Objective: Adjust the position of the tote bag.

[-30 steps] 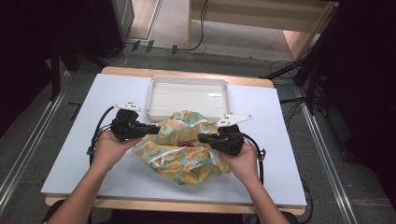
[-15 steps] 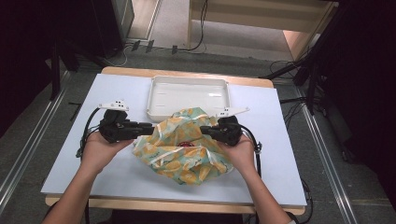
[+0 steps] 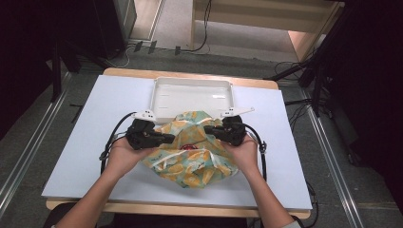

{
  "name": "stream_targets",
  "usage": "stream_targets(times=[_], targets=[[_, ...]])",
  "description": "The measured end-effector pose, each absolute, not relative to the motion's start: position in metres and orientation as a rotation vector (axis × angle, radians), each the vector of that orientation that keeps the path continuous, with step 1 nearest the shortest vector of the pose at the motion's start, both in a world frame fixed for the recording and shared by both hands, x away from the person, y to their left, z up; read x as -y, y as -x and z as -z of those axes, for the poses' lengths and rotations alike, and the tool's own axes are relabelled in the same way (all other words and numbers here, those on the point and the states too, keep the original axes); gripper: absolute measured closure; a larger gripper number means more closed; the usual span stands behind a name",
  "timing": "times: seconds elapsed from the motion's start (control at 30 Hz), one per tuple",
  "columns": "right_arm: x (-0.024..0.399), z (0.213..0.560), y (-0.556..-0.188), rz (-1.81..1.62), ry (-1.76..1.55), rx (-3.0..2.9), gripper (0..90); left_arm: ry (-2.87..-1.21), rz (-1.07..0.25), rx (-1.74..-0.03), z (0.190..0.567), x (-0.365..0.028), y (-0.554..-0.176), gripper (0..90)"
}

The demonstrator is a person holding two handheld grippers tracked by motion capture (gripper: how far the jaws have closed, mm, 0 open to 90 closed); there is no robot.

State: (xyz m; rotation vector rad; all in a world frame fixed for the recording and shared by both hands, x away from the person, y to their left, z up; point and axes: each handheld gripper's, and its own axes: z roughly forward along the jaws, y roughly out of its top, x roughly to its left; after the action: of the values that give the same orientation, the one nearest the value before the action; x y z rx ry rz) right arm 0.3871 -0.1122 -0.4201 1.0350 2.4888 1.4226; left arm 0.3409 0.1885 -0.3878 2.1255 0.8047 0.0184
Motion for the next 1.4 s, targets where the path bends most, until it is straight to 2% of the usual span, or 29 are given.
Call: stream_targets(times=[0.7,1.4], targets=[[0.111,0.429,-0.393,-1.415,-1.057,-2.491,90.0,-2.149,0.107,-0.766,0.419,-0.183,-0.293,89.8],[0.098,0.440,-0.397,-1.391,-1.028,-2.499,90.0,-2.173,0.244,-0.704,0.459,-0.165,-0.276,89.9]])
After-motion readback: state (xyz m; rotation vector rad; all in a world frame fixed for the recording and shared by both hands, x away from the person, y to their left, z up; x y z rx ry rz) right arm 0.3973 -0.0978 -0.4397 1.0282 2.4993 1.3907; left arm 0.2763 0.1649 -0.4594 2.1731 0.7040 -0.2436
